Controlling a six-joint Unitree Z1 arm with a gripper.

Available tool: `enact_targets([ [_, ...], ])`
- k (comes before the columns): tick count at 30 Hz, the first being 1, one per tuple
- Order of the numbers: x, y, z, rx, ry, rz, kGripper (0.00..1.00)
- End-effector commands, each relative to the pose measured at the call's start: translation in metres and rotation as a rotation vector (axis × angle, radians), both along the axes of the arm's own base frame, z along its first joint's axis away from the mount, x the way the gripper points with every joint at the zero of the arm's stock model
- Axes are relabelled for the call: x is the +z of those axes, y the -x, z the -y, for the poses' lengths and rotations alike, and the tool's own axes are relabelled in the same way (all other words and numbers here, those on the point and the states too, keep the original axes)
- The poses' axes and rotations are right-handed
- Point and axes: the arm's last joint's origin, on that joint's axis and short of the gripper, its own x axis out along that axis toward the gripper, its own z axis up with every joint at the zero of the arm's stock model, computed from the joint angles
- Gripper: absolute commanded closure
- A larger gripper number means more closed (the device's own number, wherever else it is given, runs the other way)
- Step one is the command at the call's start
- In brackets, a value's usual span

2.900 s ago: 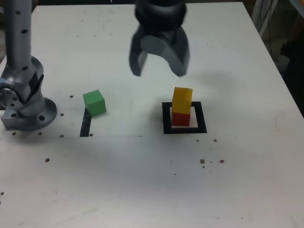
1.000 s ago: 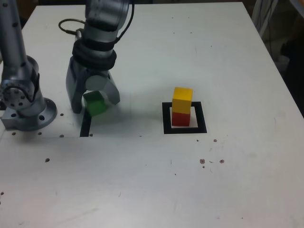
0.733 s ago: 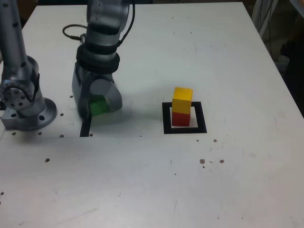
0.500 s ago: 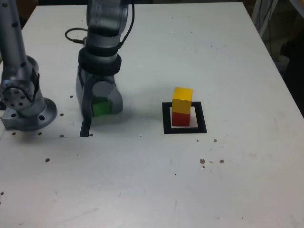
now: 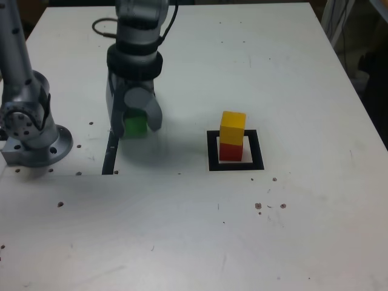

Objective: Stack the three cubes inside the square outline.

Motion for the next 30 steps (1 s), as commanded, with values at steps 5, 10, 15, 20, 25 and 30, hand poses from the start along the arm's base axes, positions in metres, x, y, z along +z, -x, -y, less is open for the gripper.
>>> enact_targets([
  [5,0.070,-0.009,-0.001,-0.073,-0.043,0.071,0.87],
  [10,0.122,-0.034,0.008,-0.156,-0.069,0.117,0.87],
  [15,0.141,-0.069,0.023,-0.229,-0.070,0.140,0.86],
  [20,0.140,-0.101,0.038,-0.302,-0.058,0.139,0.86],
  [25,0.137,-0.123,0.041,-0.343,-0.039,0.155,0.86],
  [30,0.127,-0.134,0.043,-0.350,-0.025,0.132,0.86],
])
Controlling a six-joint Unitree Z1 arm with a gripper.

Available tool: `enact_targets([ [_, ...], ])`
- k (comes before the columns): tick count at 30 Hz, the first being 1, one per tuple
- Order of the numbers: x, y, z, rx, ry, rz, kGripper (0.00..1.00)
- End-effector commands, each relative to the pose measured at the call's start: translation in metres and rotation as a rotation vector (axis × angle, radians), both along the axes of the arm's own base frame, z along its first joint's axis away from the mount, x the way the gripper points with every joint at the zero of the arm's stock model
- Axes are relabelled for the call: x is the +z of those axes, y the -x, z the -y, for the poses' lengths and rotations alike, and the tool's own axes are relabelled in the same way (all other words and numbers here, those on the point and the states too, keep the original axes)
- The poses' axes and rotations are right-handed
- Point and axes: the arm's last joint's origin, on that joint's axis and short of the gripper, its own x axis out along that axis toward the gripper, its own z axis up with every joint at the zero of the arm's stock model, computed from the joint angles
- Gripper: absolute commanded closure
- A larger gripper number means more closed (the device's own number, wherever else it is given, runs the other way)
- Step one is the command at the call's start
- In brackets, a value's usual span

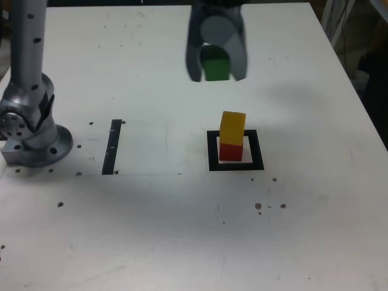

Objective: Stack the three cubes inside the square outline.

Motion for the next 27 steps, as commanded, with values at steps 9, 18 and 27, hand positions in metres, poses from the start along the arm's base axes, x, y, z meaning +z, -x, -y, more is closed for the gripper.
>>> enact_targets([
  [9,-0.024,-0.018,0.005,-0.009,0.011,-0.068,0.86],
  [18,-0.037,-0.024,0.009,-0.014,0.026,-0.103,0.86],
  [27,-0.049,-0.027,0.021,-0.034,0.038,-0.124,0.86],
])
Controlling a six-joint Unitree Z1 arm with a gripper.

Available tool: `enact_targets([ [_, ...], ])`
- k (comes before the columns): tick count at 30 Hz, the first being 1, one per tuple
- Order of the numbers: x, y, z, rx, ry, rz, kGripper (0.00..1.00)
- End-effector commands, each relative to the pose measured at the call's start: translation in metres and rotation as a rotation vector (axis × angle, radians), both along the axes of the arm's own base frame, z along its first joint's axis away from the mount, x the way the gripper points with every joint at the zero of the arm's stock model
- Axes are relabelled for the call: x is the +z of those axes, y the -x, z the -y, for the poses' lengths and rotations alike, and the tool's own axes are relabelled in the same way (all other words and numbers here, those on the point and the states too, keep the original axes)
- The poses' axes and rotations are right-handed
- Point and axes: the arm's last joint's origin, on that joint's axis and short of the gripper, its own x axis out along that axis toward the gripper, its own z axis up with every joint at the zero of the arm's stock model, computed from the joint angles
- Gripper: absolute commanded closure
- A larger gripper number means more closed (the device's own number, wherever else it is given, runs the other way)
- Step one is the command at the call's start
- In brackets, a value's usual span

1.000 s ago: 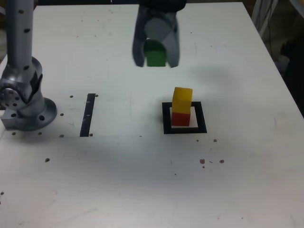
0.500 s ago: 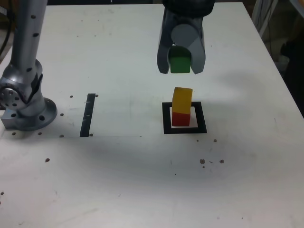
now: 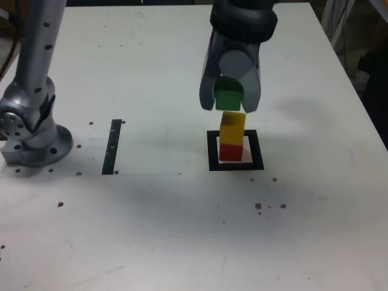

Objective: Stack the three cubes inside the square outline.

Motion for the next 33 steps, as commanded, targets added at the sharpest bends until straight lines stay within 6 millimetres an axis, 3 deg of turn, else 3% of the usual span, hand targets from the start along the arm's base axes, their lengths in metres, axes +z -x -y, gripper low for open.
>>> enact_targets([
  [1,-0.002,-0.001,0.001,0.000,0.003,-0.006,0.86],
  [22,-0.019,-0.014,0.003,-0.007,0.016,-0.026,0.79],
  [26,-0.022,-0.016,0.003,-0.005,0.024,-0.034,0.73],
  [33,-0.031,-0.016,-0.004,0.006,0.034,-0.073,0.53],
])
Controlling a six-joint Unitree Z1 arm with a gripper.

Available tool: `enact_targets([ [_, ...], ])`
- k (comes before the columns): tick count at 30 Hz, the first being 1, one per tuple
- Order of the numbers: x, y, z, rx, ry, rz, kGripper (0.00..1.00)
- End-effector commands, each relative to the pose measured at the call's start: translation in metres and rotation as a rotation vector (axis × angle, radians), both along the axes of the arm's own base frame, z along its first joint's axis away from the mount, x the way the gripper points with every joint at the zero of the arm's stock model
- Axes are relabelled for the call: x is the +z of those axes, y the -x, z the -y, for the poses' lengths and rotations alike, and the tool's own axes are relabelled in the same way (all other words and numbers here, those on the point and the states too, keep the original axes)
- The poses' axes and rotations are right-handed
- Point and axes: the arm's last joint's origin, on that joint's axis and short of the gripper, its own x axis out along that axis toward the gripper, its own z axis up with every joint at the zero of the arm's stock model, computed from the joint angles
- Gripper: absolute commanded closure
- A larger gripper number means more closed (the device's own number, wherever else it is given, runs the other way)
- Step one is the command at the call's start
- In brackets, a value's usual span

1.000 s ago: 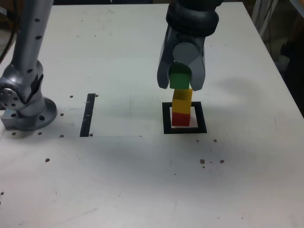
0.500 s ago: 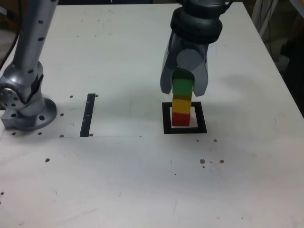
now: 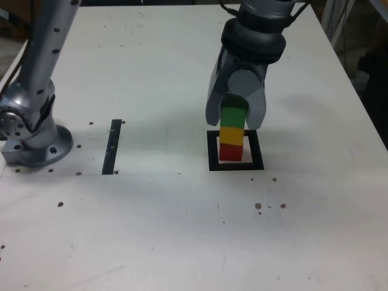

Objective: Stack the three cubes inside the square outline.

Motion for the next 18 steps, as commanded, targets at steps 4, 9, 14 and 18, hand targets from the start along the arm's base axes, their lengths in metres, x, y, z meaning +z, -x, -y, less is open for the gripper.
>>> enact_targets([
  [4,-0.003,0.001,-0.002,0.002,0.001,-0.019,0.41],
  [9,-0.002,0.001,-0.002,-0.003,0.003,-0.010,0.21],
  [14,0.001,0.001,-0.002,-0.003,0.005,-0.003,0.07],
  [18,0.010,0.007,-0.003,0.001,0.006,0.013,0.01],
])
